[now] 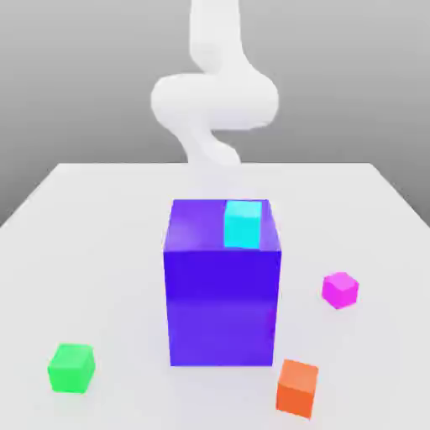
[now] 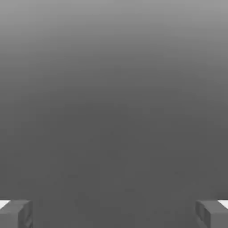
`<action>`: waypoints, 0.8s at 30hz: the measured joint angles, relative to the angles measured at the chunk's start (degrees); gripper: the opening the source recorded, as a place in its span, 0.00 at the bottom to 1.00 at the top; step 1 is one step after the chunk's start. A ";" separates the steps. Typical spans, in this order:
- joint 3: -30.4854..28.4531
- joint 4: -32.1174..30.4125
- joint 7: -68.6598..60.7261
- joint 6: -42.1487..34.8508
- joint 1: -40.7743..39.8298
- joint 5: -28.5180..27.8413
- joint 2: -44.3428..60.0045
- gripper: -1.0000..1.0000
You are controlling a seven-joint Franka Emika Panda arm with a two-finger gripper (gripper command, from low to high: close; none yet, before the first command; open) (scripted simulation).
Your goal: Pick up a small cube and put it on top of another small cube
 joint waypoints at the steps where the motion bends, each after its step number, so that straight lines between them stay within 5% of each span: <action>1: -0.11 -1.56 -2.92 1.42 2.05 0.14 1.73 0.50; 24: 6.14 -33.74 -62.01 31.12 37.96 1.65 37.82 0.50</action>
